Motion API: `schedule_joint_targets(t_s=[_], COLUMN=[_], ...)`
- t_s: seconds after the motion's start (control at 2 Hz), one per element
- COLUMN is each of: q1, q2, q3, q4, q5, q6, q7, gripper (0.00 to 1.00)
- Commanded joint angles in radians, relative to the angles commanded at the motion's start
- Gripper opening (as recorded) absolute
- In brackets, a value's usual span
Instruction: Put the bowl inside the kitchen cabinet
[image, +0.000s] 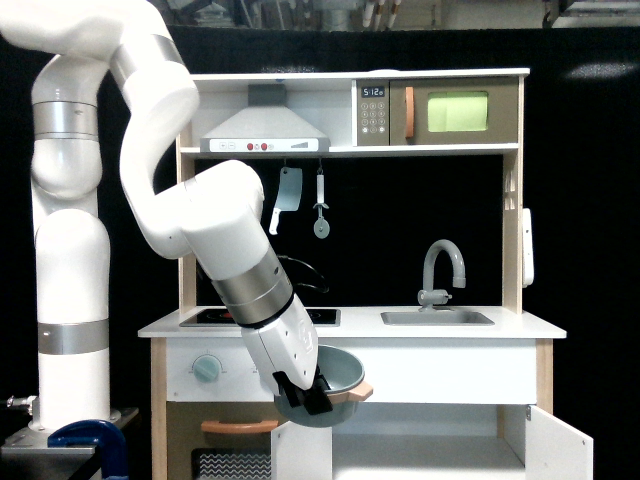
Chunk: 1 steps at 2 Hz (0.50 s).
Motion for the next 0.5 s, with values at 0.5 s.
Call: schedule_joint_targets(t_s=[0.5], q1=[-0.137], q2=[0.181], q3=[0.214], q4=[0.086], q5=[0.188], q6=[0.036], q7=[-0.074], gripper=[0.0])
